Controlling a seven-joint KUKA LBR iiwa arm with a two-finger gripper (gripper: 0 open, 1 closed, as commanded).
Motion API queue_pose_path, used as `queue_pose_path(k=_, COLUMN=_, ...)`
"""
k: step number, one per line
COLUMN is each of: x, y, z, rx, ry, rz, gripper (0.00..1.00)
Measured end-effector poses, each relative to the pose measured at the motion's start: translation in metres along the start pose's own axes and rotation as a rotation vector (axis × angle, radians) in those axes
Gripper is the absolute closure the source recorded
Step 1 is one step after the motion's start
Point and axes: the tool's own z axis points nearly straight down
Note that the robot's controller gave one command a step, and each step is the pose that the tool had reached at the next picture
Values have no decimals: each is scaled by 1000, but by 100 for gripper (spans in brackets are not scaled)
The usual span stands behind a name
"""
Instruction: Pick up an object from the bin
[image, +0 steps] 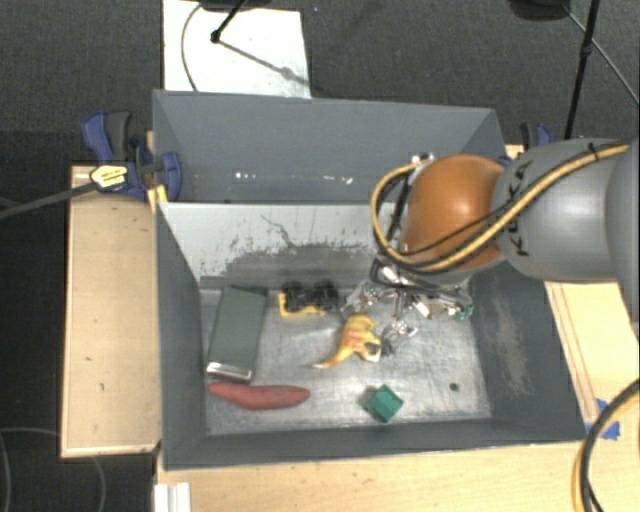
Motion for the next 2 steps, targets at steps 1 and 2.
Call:
queue_pose_path(k=1, x=28, y=-12, z=-24, rx=-3, ry=0, rz=-209, gripper=100)
queue_pose_path(k=2, x=28, y=-12, z=-24, rx=-3, ry=0, rz=-208, gripper=100)
